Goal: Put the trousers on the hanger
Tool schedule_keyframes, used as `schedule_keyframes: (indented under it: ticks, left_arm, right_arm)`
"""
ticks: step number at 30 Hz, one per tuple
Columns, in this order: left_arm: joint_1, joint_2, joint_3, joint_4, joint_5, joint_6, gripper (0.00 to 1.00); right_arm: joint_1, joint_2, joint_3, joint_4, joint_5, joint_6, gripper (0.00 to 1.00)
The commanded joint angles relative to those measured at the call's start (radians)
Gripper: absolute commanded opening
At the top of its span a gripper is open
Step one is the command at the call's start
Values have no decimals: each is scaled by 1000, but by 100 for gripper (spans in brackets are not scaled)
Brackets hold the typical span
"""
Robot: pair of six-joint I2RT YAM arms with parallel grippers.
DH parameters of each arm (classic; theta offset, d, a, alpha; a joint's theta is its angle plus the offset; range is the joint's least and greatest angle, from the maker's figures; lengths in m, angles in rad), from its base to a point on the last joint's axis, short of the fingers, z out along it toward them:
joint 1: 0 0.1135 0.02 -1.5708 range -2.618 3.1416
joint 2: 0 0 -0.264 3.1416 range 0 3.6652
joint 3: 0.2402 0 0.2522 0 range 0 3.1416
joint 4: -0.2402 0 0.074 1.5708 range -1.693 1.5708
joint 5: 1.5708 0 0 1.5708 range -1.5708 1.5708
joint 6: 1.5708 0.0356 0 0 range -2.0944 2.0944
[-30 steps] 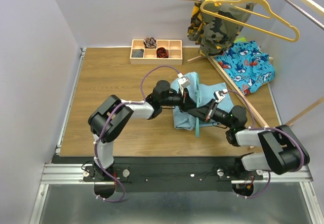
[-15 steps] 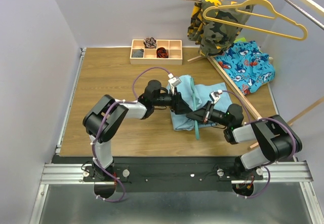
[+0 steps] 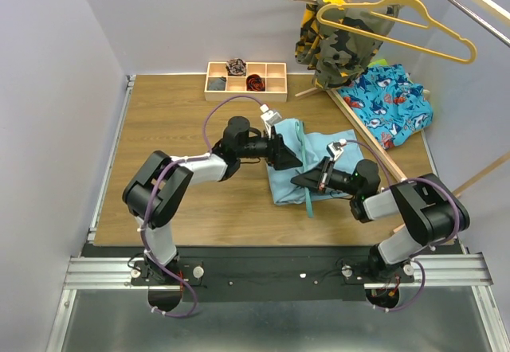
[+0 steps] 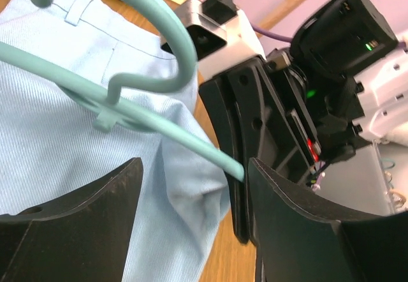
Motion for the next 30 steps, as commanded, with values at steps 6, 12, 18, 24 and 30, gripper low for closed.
schedule_keyframes:
  ticks: [6, 12, 18, 24, 30]
  left_arm:
    - [-57, 107, 85, -34, -86, -63, 76]
    - [-85, 163, 123, -35, -124, -172, 75]
    - [-82, 160, 137, -135, -175, -197, 51]
    - [-82, 165, 146, -189, -176, -206, 16]
    - [-77, 159, 139, -261, -204, -212, 0]
  right_arm:
    - [3, 46, 36, 17, -50, -24, 1]
    - [7, 64, 51, 17, -66, -30, 1]
    - [9, 78, 51, 15, -67, -33, 1]
    - [7, 86, 43, 14, -66, -33, 1]
    - [9, 66, 30, 7, -54, -30, 14]
